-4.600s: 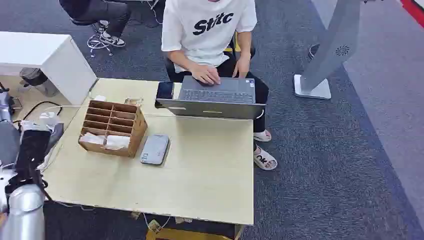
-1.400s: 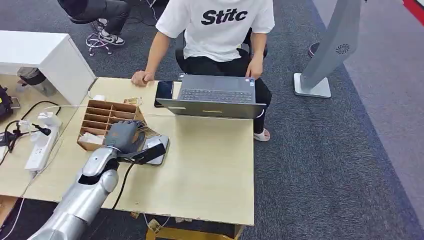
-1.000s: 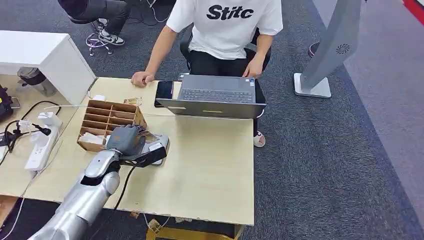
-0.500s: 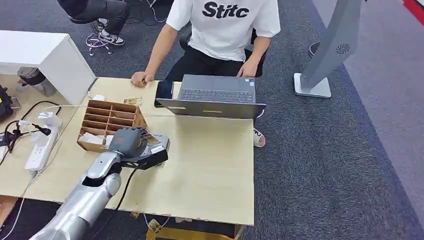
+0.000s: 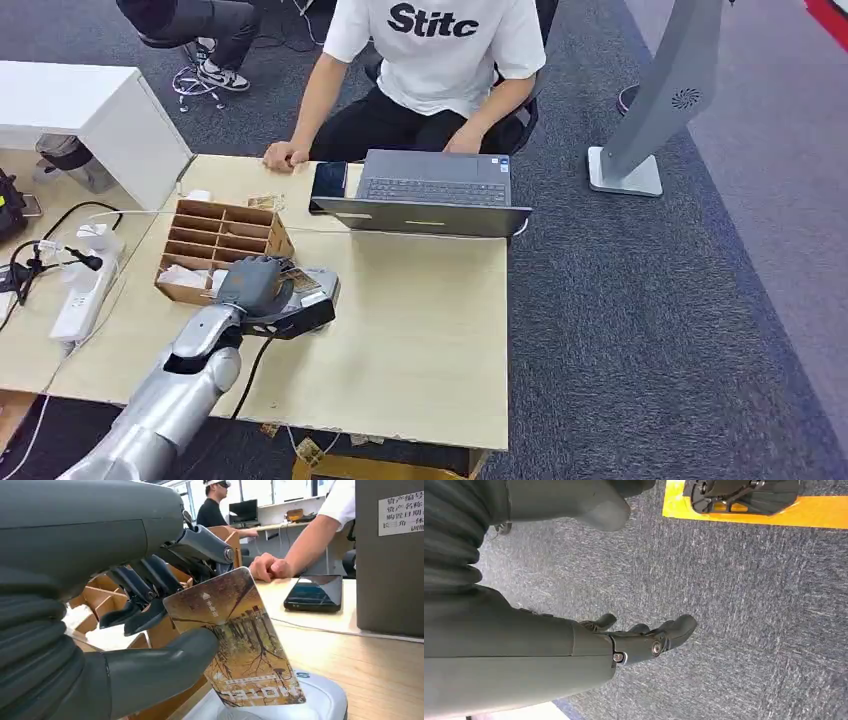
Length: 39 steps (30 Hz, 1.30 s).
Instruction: Pass the card to the sensor for recognition and then transmit it.
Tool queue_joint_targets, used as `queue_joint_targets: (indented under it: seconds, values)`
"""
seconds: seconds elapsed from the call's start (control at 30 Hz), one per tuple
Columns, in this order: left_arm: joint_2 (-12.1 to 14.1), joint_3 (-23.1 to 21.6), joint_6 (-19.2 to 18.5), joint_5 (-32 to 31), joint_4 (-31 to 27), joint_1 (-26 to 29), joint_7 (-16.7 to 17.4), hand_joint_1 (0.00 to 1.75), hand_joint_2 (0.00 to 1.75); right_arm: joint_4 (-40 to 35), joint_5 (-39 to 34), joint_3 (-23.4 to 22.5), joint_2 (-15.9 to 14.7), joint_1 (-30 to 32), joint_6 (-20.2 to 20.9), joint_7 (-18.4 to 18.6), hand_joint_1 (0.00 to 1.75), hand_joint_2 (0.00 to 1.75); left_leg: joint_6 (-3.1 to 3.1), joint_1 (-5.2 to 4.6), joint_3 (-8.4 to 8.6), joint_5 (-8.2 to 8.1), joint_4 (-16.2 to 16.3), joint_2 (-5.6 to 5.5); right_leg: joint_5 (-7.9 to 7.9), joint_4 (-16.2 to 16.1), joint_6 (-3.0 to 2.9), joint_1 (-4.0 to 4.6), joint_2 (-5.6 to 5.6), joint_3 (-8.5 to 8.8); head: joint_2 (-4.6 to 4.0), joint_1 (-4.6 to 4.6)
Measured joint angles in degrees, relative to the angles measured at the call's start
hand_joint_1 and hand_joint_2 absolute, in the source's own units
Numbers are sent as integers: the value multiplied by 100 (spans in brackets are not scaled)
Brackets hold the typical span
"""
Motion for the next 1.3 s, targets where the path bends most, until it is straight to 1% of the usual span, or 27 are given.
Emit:
queue_joint_targets:
  seconds: [0.3, 0.6, 0.77, 0.9, 1.0, 1.3]
  values:
    - [61, -7, -18, -77, 26, 67, 9, 175, 175, 7, 0, 7, 57, 31, -17, -4, 0, 175, 0, 0, 3, 0, -1, -1, 0, 0, 0, 0, -1, 3, 2, 0]
    - [59, -149, -42, -225, 221, -50, 13, 175, 175, 20, -9, 7, 59, 32, -37, -7, 0, 175, 8, -1, 11, 12, -1, -3, 4, 0, 6, 0, -6, 14, 2, 0]
    - [83, -157, 15, 101, 194, -101, 2, 175, 175, 24, -20, 7, 59, 39, -59, -39, 0, 175, 6, 0, 10, 18, -1, -3, 11, 0, 7, 0, -4, 11, 0, 2]
    - [175, -109, 46, 441, -141, -120, 0, 175, 175, 24, -28, 7, 59, 63, -98, -63, 0, 175, 5, 1, 3, 19, 0, -2, 14, 1, 5, 1, -4, 4, 2, 0]
    - [295, 40, 68, 601, -459, -240, -9, 175, 175, 24, -28, 7, 57, 67, -114, -63, 0, 175, 5, 1, -3, 19, 0, -2, 14, 1, 5, 1, -4, -2, 0, 0]
    - [639, 537, 400, 612, -1160, -588, -103, 175, 175, 24, 0, 7, 57, 70, -135, -57, 0, 175, 5, 1, -8, 19, 0, -1, 14, 1, 5, 1, -1, -9, 2, 2]
